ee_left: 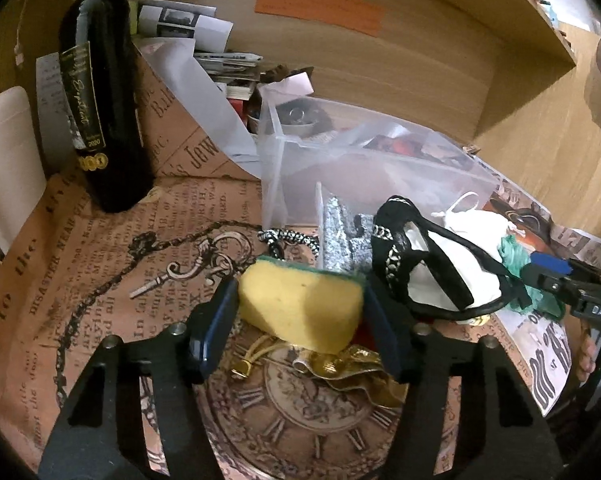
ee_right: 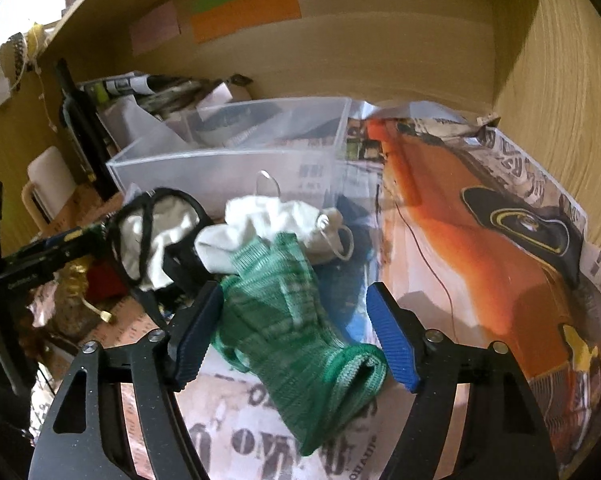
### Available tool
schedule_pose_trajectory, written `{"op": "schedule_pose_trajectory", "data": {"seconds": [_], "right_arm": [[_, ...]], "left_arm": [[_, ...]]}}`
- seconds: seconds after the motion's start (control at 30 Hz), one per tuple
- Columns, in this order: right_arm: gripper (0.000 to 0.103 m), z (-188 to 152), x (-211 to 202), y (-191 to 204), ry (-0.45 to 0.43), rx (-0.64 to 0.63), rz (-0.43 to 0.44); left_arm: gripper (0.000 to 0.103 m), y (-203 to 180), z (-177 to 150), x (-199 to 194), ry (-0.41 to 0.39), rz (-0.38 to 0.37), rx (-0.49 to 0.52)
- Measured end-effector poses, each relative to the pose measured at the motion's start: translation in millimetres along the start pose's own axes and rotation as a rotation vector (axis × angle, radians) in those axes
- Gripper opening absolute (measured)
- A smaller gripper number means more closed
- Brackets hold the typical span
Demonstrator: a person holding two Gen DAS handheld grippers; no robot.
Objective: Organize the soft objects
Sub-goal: 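Grasp the yellow sponge with the left tool while the right tool grasps the green mesh cloth, then carry the sponge and green cloth over the clear bin and open both tools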
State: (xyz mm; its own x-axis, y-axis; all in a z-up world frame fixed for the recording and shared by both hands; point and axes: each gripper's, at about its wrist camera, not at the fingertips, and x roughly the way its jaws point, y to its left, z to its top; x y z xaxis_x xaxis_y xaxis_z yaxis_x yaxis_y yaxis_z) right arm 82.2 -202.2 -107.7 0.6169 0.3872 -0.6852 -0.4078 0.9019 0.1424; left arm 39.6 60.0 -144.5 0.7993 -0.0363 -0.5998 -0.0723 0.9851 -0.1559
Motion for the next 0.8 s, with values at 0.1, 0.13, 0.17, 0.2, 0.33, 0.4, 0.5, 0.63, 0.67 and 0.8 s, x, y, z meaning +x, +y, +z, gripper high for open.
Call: {"op": "schedule_pose_trajectory", "data": {"seconds": [0.1,0.13,0.17,0.2,0.33,0.4,0.5,0.63,0.67,0.8], "right_arm": [[0.056,2,5,1,0.011,-0.001,0.011],[0.052,2,6,2,0.011,-0.004,0.016],[0.050,2,7,3,0.012,-0.007,0.020],[0.044,3,8,4,0.016,-0.013,0.027],[0.028,1,13,8,0.033,-0.030,0.053],[0.022,0,13,8,0.035,-0.034,0.066],[0.017,-1,10,9,0.028,-0.035,0.071],[0.015,-1,-1,7,-0.004,-0.018,0.072],[0.015,-1,-4,6,-0.012,-0.015,0.071],[0.015,4,-21,5,-0.061,-0.009,0.061]], "left_arm": [[0.059,-2,-3,-4,-0.017,-0.007,0.006],[0.058,-3,-3,-6,-0.024,-0.007,0.009],[0.058,-3,-4,-7,-0.029,-0.005,0.012],[0.057,-5,-4,-9,-0.033,-0.007,0.015],[0.056,-7,-3,-18,-0.058,-0.003,0.018],[0.056,-8,-1,-22,-0.073,0.001,0.021],[0.056,-10,4,-32,-0.104,0.014,0.028],[0.056,-10,13,-44,-0.146,0.022,0.024],[0.056,-10,16,-46,-0.156,0.025,0.025],[0.056,-12,29,-53,-0.195,0.035,0.035]]}}
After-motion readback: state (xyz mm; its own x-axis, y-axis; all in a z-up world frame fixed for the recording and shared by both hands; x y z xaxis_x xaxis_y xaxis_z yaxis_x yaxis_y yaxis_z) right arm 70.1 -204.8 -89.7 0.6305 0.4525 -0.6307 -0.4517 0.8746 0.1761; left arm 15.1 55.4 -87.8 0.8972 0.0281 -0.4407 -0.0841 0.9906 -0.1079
